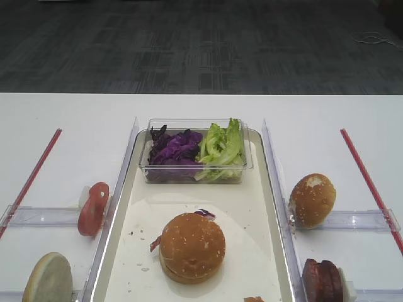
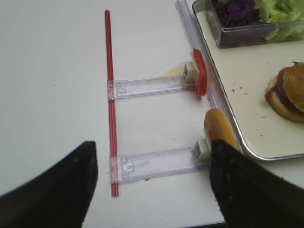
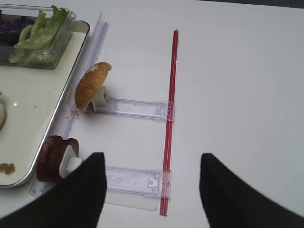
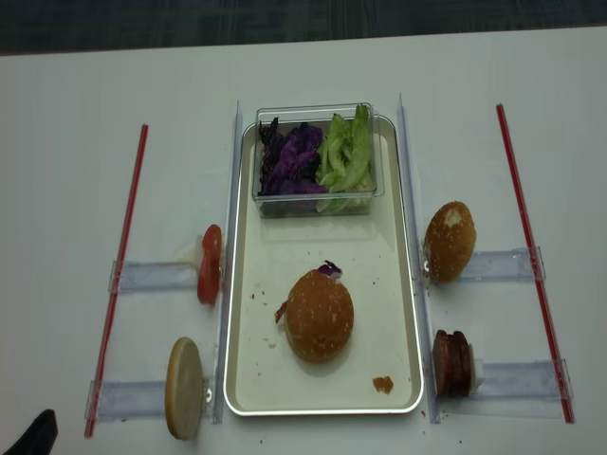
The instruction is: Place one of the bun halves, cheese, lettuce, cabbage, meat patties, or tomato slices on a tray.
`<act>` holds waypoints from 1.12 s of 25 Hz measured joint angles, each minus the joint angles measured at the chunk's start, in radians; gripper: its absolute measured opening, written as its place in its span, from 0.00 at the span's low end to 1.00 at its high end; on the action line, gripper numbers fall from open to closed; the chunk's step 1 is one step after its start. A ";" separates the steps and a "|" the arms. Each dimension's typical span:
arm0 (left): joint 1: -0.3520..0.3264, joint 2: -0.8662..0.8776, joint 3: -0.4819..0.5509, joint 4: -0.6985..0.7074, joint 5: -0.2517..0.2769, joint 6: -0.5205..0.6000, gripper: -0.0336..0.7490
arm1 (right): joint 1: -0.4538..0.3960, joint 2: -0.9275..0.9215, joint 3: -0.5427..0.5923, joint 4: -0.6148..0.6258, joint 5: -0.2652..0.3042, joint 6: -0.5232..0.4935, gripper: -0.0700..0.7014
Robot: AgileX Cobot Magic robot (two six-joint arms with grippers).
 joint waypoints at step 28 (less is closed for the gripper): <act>0.000 0.000 0.000 0.000 0.000 0.000 0.64 | 0.000 0.000 0.000 0.000 0.000 -0.006 0.67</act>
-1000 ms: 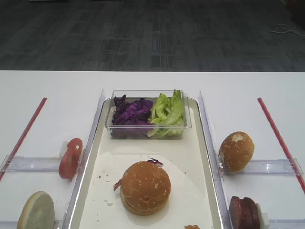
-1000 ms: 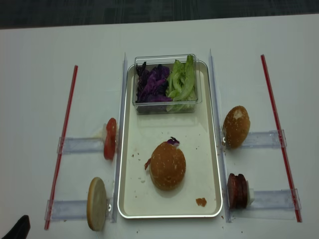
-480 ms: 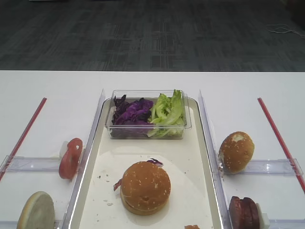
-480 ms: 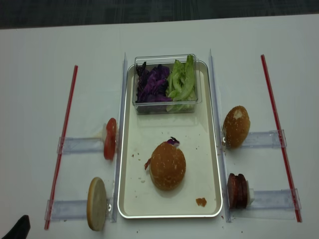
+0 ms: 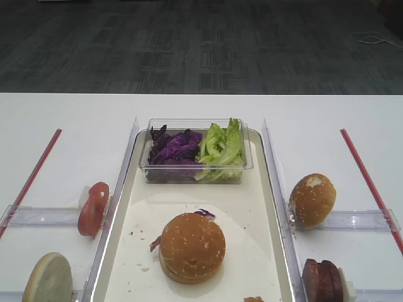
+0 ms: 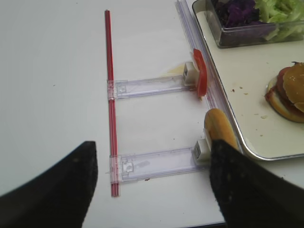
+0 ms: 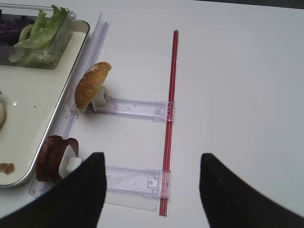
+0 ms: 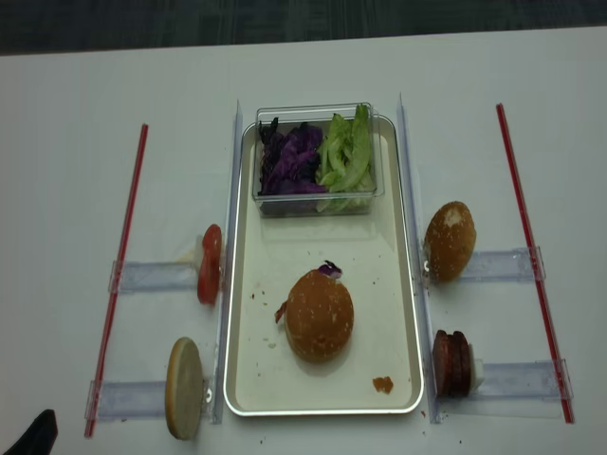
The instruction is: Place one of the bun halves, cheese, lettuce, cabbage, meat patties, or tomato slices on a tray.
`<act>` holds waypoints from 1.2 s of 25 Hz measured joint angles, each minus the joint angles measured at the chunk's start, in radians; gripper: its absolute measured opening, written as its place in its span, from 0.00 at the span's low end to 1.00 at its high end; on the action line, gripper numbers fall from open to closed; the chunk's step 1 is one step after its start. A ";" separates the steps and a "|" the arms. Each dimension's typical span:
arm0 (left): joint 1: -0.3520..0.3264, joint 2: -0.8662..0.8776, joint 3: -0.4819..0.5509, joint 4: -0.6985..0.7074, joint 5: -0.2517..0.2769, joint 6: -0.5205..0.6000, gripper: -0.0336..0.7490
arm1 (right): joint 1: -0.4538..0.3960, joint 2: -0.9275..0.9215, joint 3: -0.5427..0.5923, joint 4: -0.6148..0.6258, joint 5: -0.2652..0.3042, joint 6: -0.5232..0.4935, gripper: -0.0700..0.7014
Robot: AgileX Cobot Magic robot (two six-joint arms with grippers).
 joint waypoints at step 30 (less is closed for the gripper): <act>0.000 0.000 0.000 0.000 0.000 0.000 0.64 | 0.000 0.000 0.000 0.000 0.000 0.001 0.67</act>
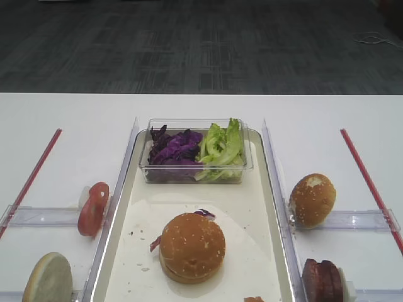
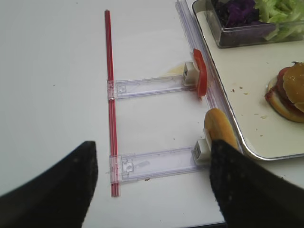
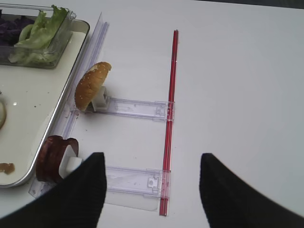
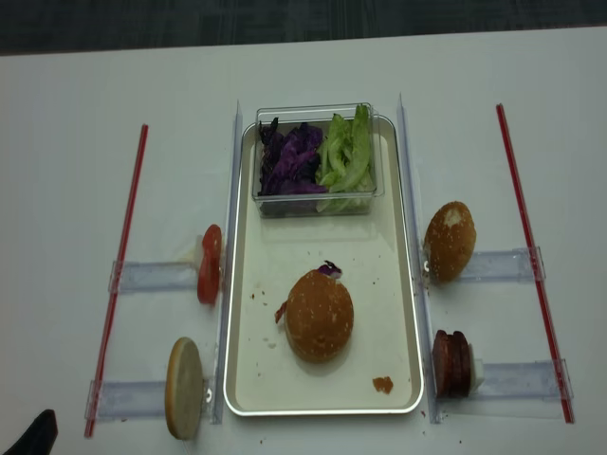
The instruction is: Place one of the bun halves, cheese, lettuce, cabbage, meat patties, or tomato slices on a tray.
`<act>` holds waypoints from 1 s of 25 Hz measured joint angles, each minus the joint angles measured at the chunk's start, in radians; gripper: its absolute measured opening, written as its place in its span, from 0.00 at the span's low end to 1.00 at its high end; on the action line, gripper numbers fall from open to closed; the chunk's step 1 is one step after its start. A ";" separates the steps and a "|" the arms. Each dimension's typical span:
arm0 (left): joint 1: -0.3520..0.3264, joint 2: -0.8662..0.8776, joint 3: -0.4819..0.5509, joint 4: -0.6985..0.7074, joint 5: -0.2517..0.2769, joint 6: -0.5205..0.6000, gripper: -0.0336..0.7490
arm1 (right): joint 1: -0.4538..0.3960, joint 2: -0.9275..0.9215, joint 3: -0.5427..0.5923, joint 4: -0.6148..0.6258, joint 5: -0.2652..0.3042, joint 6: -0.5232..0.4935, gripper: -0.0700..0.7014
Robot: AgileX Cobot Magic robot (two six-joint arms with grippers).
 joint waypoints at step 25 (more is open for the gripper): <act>0.000 0.000 0.000 0.000 0.000 0.000 0.64 | 0.000 0.000 0.000 0.000 0.000 0.000 0.67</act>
